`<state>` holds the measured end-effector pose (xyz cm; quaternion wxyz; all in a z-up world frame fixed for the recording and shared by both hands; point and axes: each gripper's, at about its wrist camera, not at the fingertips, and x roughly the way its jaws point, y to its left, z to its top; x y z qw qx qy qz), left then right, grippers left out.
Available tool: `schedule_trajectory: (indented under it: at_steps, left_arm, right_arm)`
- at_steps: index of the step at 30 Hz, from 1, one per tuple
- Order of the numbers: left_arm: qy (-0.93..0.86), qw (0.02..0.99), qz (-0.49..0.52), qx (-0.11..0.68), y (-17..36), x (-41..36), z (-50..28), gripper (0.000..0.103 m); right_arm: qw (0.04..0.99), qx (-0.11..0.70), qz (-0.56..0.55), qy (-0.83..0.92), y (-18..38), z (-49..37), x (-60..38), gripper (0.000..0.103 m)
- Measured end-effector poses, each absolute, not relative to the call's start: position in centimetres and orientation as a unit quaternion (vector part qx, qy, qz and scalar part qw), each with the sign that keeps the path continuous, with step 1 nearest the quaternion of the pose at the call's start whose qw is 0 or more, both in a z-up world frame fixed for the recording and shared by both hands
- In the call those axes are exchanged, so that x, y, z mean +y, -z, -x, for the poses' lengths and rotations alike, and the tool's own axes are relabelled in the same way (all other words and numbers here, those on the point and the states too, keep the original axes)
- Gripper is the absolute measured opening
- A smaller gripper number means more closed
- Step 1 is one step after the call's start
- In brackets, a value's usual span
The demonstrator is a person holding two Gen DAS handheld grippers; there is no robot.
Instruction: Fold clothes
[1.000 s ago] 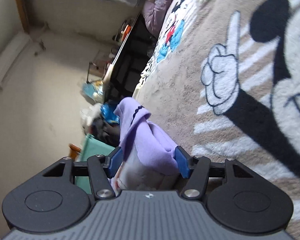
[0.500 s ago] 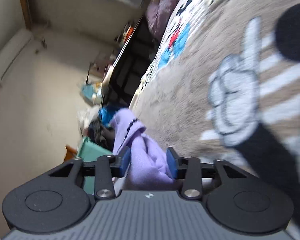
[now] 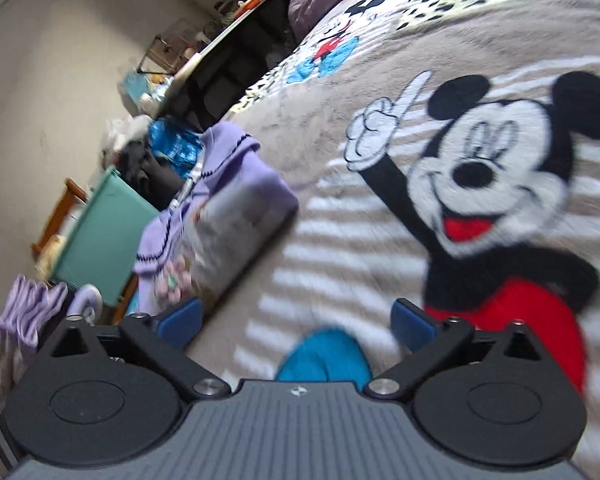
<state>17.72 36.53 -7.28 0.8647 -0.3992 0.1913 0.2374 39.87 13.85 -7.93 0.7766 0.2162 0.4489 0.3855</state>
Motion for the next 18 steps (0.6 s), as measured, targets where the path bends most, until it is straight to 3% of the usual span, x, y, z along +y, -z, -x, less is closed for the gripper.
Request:
schedule_trajectory:
  at_steps: [12, 18]
  left_arm:
    - [-0.316, 0.901, 0.167, 0.245, -1.4, 32.1, -12.6, 0.103]
    - [-0.335, 0.896, 0.153, 0.247, -5.3, 31.4, -10.6, 0.103]
  right_arm:
    - [0.845, 0.36, -0.032, -0.393, -1.7, -31.5, 16.1, 0.103]
    - [0.872, 0.312, 0.07, -0.371, -5.3, -27.0, 17.0, 0.103]
